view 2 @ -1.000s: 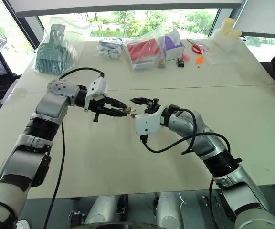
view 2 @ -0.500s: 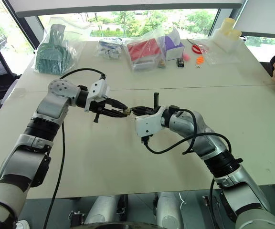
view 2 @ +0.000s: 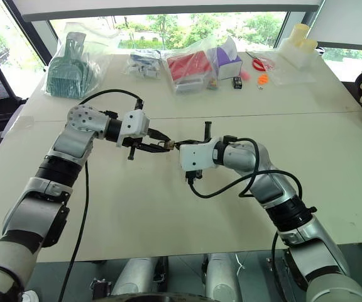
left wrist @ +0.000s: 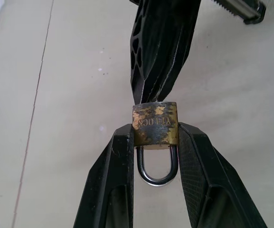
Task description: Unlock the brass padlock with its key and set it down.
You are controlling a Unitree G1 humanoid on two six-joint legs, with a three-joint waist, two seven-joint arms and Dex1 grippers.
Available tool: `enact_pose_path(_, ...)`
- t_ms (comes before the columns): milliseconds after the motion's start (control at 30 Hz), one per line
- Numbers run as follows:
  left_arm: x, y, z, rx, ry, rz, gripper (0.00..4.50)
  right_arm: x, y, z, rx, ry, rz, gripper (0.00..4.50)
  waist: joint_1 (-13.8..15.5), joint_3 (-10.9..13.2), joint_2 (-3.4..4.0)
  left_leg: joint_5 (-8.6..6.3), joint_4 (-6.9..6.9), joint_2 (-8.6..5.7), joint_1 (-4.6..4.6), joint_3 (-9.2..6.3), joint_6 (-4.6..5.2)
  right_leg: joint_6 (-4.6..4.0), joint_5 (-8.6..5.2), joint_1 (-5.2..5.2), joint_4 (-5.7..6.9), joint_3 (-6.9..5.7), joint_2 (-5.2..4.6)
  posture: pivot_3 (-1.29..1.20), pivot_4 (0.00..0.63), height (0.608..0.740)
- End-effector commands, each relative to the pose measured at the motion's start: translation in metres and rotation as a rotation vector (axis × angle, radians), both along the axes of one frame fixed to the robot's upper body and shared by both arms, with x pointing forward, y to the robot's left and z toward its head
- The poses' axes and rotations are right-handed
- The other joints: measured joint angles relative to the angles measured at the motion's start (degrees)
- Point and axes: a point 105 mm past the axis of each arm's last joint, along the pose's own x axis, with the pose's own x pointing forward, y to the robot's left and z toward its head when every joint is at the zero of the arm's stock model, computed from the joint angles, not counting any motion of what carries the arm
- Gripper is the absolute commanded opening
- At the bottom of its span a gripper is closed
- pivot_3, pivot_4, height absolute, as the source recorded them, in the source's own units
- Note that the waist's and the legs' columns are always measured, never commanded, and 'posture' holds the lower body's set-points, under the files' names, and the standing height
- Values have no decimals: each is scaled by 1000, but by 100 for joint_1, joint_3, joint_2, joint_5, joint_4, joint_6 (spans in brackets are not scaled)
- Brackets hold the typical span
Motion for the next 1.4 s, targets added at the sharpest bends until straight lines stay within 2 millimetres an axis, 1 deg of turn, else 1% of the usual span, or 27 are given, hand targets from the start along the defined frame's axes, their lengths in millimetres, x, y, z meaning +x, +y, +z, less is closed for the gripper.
enact_pose_path(33, -2, -12, 19, -18, -190, -61, 738, -10, 17, 2, 31, 180, 72, 64, -1, -1, 1, 0, 0, 0, 0, 0, 0, 0, 0, 0, 1, 0, 0, 0, 150, 740)
enact_pose_path(167, -3, -12, 18, 14, -277, -92, 738, -14, 16, -3, -3, 290, 78, 64, 12, -1, 1, 0, 0, 0, 1, 1, 0, 0, 0, 0, 2, -1, 0, 0, 150, 740)
enact_pose_path(400, -2, -10, 18, 13, -346, -103, 738, -21, 21, 0, 58, 395, 61, 64, 4, -1, 2, 0, 0, 0, 1, 2, 0, 0, 0, -1, 6, -1, 0, 0, 150, 740)
enact_pose_path(567, -1, -11, 19, 1, -366, -111, 738, -14, 23, 7, 88, 373, 25, 64, 4, -1, 2, 0, 0, 0, 1, 3, 0, 0, 0, -1, 7, -1, 0, 0, 150, 740)
enact_pose_path(700, 0, -11, 20, 1, -388, -114, 738, -18, 24, 7, 97, 395, 27, 64, 8, -1, 2, 0, 0, 0, 1, 4, 0, 0, 0, -1, 7, -1, -1, 0, 150, 740)
enact_pose_path(767, 1, -10, 19, 0, -383, -110, 738, -16, 24, 10, 87, 332, 32, 64, 7, -1, 2, 0, 0, -1, 1, 6, 0, 0, 0, -1, 7, -1, -1, 0, 150, 740)
enact_pose_path(800, 2, -9, 19, -3, -367, -101, 738, -13, 25, 14, 75, 245, 39, 64, 6, -1, 2, 0, 0, 0, 1, 7, 0, 0, 0, -1, 7, -1, -1, 0, 150, 740)
enact_pose_path(867, 4, -7, 19, -13, -357, -87, 738, -10, 24, 14, 90, 213, 19, 64, -1, -1, 2, 0, 0, -1, 1, 11, 0, 0, 0, -2, 7, -1, -1, 0, 150, 740)
enact_pose_path(933, 5, -6, 22, -22, -387, -82, 738, -16, 24, 11, 143, 313, 4, 64, 2, -1, 2, 0, 0, 0, 2, 14, 0, 0, 0, -2, 8, -1, -1, 0, 150, 740)
enact_pose_path(1000, 6, -5, 24, -28, -418, -84, 738, -19, 24, 8, 167, 374, -5, 64, 8, -1, 2, 0, 0, 0, 2, 15, -1, 0, 0, -2, 9, -1, -1, 0, 150, 740)
enact_pose_path(1100, 7, -6, 26, -30, -444, -91, 738, -21, 22, 3, 158, 400, -26, 64, 7, -1, 2, 0, 0, 0, 1, 17, 0, -1, 1, -1, 9, -1, -1, 0, 150, 740)
enact_pose_path(1167, 7, -5, 25, -29, -438, -89, 738, -20, 24, 9, 163, 332, -9, 64, 3, -1, 2, 0, 0, 0, 2, 16, 0, -1, 1, -2, 9, -1, -1, 0, 150, 740)
enact_pose_path(1233, 9, -3, 24, -48, -381, -67, 738, -18, 28, 17, 139, 169, 26, 64, 3, -1, 2, 0, 0, 0, 2, 16, 0, -1, 1, -2, 9, -1, -1, 0, 150, 740)
enact_pose_path(1300, 12, -2, 25, -103, -257, -20, 738, -9, 26, 21, 58, -70, 42, 64, -3, -1, 2, 0, 0, -1, 2, 16, 0, 0, 1, -2, 9, -1, -1, 0, 150, 740)
enact_pose_path(1400, 12, 3, 26, -160, -41, 30, 738, -4, 20, 19, -29, -301, 84, 64, -9, -1, 2, 0, 0, -2, 2, 17, 0, 1, 0, -2, 9, -1, -1, 0, 150, 740)
